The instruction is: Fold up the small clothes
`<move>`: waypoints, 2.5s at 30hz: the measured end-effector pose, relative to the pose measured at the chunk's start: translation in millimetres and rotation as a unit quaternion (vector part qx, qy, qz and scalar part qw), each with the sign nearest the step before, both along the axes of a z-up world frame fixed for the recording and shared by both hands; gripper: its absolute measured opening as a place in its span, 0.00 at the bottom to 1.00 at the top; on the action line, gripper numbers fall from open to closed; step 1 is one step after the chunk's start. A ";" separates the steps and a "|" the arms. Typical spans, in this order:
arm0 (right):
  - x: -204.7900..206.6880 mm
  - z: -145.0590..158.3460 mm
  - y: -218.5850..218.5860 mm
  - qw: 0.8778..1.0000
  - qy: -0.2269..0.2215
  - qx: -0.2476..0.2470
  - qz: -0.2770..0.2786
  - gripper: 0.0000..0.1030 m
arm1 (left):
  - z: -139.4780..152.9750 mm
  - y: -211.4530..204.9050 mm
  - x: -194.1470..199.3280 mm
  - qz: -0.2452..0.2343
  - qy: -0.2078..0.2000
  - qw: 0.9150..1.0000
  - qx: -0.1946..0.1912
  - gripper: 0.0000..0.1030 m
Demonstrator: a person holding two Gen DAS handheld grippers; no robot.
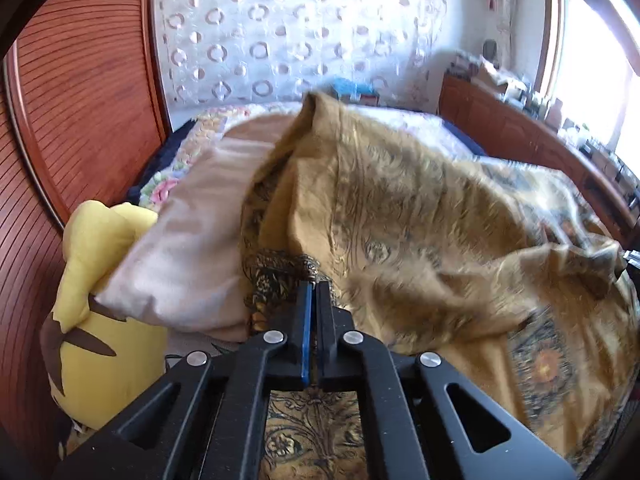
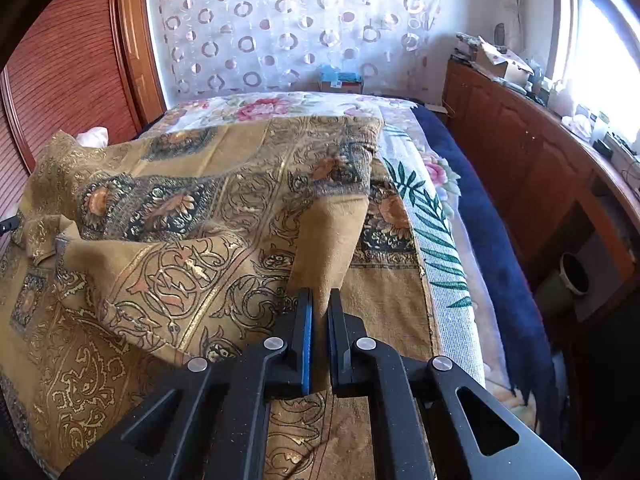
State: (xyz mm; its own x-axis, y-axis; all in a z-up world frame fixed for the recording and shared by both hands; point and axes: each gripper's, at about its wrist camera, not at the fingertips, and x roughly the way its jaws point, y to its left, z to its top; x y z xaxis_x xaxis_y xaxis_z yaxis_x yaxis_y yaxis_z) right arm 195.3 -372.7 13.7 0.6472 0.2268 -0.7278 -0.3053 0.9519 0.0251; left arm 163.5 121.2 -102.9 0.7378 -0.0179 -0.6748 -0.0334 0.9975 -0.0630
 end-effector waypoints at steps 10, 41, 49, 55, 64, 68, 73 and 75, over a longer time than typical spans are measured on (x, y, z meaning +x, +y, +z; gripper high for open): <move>-23.0 42.3 -18.6 0.997 -0.067 0.042 0.003 0.02 | 57.6 -2.8 -56.6 -0.018 -0.085 0.995 -0.040 0.02; -73.7 8.9 -67.1 0.999 -0.022 0.032 0.000 0.02 | -2.3 -5.7 -167.6 0.001 0.005 0.996 -0.092 0.02; -87.7 51.4 -69.2 0.996 -0.068 0.055 0.004 0.02 | 37.4 -7.9 -180.9 -0.007 -0.022 0.996 -0.086 0.02; -86.0 33.1 -79.2 0.997 -0.050 0.061 -0.004 0.02 | 16.0 -3.9 -175.1 0.002 0.009 0.998 -0.063 0.02; -74.4 17.9 -65.3 0.999 -0.024 0.022 -0.014 0.18 | -4.1 -5.5 -167.1 0.006 0.027 0.998 -0.053 0.32; -80.8 28.9 -65.3 0.998 -0.046 0.031 -0.023 0.37 | 3.6 -5.7 -165.3 0.014 0.002 0.999 -0.046 0.68; -90.8 25.5 -56.7 0.997 -0.065 0.043 0.002 0.47 | 3.2 -11.9 -157.9 0.015 -0.002 0.999 -0.035 0.71; -93.1 20.7 -48.6 0.997 -0.069 0.041 0.015 0.48 | 0.4 -14.5 -153.5 0.014 0.003 0.999 -0.035 0.71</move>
State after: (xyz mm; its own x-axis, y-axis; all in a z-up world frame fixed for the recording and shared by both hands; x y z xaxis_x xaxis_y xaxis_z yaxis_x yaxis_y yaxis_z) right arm 102.3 -421.3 34.4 0.7314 0.3020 -0.6115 -0.3394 0.9389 0.0578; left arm 10.0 106.7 -102.6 0.7352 -0.0455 -0.6763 -0.0615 0.9892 -0.1333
